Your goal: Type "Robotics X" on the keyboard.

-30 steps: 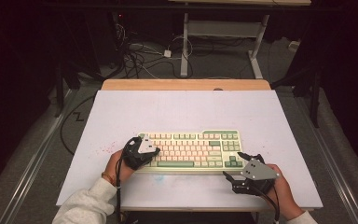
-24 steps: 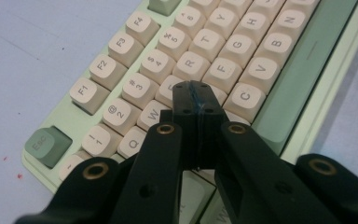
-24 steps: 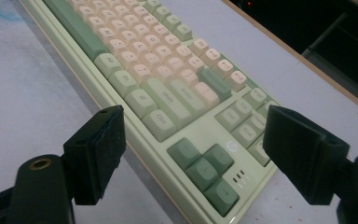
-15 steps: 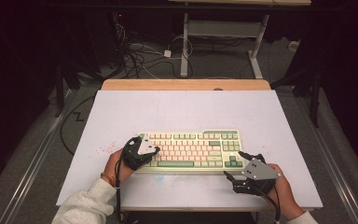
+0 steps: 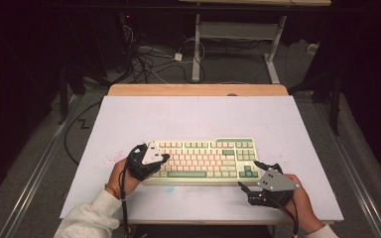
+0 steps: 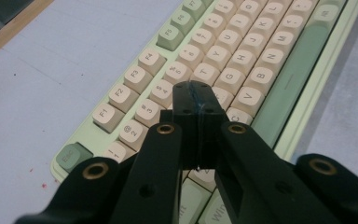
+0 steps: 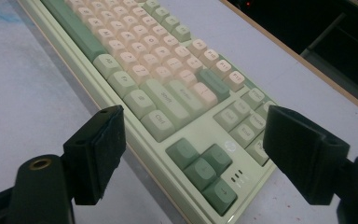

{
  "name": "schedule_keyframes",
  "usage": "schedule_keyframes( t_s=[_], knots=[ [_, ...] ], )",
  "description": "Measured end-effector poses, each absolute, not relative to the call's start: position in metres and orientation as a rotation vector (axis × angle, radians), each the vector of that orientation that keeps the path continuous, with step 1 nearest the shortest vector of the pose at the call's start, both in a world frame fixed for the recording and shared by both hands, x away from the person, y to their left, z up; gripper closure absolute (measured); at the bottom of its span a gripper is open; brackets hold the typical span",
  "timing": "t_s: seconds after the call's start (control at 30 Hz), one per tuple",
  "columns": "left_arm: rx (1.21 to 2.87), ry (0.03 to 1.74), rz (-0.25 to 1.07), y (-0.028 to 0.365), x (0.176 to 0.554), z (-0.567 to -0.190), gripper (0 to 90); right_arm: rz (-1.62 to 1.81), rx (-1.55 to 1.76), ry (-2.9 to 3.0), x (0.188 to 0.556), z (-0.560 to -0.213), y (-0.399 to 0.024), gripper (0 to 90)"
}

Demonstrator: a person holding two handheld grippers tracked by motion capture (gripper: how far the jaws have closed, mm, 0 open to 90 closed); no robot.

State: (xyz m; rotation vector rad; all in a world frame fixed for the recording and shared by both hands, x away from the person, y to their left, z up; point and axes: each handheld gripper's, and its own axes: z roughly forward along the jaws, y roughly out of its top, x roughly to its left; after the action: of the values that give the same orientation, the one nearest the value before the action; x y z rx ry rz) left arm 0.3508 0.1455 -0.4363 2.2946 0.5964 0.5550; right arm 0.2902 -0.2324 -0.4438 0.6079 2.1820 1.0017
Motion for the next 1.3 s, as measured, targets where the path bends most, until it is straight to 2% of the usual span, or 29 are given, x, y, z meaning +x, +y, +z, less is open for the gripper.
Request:
schedule_keyframes(
  t_s=[1.3],
  knots=[
    [2.306, 0.47, 0.475, 0.132, 0.336, -0.432, 87.5, 0.991, 0.617, 2.186, 0.294, -0.444, -0.234, 21.8]
  ],
)
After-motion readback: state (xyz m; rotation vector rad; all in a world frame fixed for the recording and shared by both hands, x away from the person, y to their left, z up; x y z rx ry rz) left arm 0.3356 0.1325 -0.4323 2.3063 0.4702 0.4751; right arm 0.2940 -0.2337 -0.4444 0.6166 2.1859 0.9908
